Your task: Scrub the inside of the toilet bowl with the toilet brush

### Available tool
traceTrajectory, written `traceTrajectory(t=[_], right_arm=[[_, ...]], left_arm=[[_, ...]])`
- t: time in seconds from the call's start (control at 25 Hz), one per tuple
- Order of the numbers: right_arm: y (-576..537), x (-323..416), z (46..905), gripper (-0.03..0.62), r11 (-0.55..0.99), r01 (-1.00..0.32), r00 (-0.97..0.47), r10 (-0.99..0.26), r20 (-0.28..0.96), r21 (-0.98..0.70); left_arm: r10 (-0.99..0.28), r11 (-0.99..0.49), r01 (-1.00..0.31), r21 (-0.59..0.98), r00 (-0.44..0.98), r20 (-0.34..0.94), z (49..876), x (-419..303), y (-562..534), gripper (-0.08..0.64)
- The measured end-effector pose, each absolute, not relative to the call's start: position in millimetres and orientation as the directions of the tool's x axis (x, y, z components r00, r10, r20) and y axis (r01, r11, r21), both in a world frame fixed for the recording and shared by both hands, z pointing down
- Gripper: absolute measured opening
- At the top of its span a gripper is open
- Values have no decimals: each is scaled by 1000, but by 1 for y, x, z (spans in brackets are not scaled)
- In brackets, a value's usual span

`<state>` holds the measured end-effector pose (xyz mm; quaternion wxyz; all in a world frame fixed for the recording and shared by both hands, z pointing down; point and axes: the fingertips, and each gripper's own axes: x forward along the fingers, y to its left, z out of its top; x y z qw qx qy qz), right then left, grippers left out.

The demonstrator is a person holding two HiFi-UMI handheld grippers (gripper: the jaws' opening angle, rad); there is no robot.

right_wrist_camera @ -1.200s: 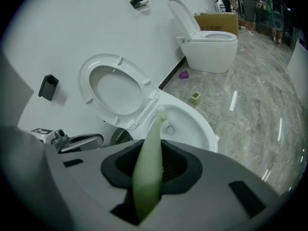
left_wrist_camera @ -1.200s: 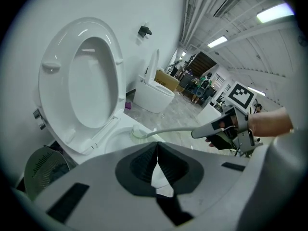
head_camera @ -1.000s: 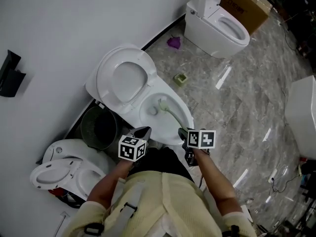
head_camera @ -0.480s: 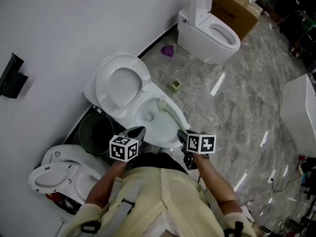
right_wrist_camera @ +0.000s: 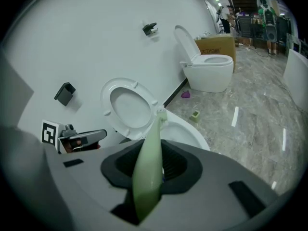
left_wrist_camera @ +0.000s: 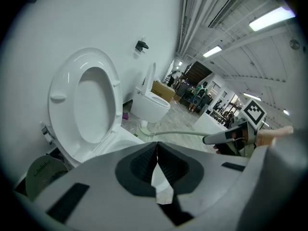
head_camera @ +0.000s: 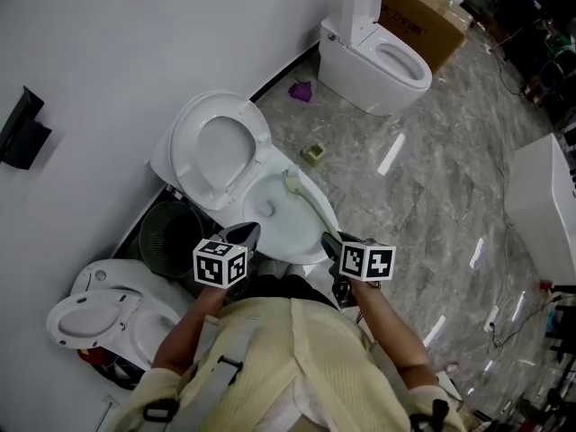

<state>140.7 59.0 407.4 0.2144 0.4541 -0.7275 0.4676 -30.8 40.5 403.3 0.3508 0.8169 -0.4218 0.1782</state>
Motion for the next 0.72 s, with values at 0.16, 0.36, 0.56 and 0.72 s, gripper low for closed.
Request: traceTrajectory(t=[0.16,0.36,0.56,0.72], right_arm=[[61,140,401,106,147,-857,-498,-477,724,-493],[62,138,398,106,150,-853,-505,-483,715,-501],[61,140,397,106,146,-858,-495,-492,716,-493],[59,139,394,106,155,-860,-493,-495,715,-486]], left_arm=[[-572,-393,-816,424,578,582,400,-31,43,14],[-574,-395,-817,421,577,581,397,-29,45,14],[-582,-386,-823,416,568,582,394,-32,48,14],[-579,-378,-828,414,560,592,396,-36,51,14]])
